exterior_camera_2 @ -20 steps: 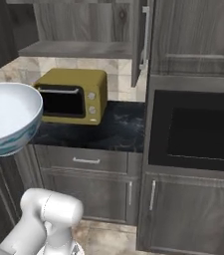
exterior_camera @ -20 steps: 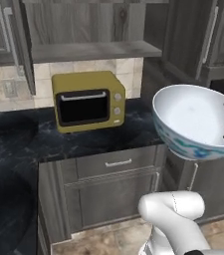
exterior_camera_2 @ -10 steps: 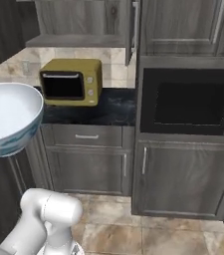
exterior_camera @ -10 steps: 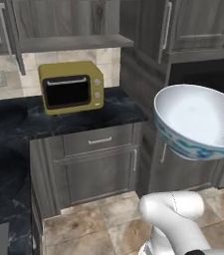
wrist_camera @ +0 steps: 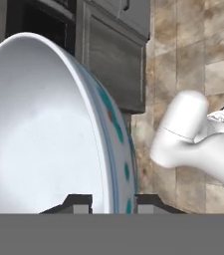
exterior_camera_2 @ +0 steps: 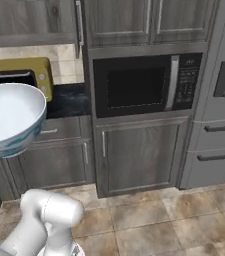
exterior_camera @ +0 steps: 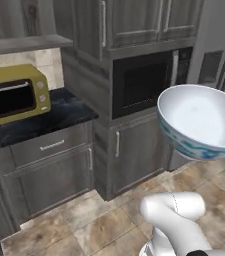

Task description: Move the bowls from the cabinet to the plates on the dining table.

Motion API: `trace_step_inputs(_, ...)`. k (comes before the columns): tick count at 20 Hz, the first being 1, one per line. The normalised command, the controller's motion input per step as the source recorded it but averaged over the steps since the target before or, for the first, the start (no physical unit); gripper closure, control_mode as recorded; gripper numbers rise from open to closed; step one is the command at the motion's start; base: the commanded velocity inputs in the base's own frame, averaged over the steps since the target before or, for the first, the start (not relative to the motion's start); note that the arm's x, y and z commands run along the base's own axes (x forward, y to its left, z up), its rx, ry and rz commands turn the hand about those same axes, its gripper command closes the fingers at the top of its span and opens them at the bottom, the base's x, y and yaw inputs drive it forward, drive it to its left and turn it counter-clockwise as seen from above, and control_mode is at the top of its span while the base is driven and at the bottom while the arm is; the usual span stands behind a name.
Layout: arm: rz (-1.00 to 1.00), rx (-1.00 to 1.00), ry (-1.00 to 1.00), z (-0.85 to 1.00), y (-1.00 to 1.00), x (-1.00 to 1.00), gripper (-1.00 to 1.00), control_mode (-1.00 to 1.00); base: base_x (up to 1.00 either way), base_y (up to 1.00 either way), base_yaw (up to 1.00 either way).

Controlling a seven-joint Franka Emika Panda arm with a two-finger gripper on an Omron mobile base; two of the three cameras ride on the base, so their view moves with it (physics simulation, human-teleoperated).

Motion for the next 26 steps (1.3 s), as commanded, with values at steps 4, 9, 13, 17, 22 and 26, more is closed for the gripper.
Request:
trace_step_inputs(4,0.00,0.00,0.00,0.00,0.00,0.00,1.00,1.00,-0.14,-0.75,-0.47)
trace_step_inputs(9,0.00,0.00,0.00,0.00,0.00,0.00,1.00,1.00,-0.14,-0.72,-0.44)
trace_step_inputs(13,0.00,0.00,0.00,0.00,0.00,0.00,1.00,1.00,-0.15,-0.72,-0.45)
trace_step_inputs(17,0.00,0.00,0.00,0.00,0.00,0.00,1.00,1.00,-0.19,-0.69,-0.45)
trace_step_inputs(22,0.00,0.00,0.00,0.00,0.00,0.00,1.00,1.00,-0.29,-0.53,-0.37)
trace_step_inputs(26,0.00,0.00,0.00,0.00,0.00,0.00,1.00,1.00,-0.28,-0.29,-0.32)
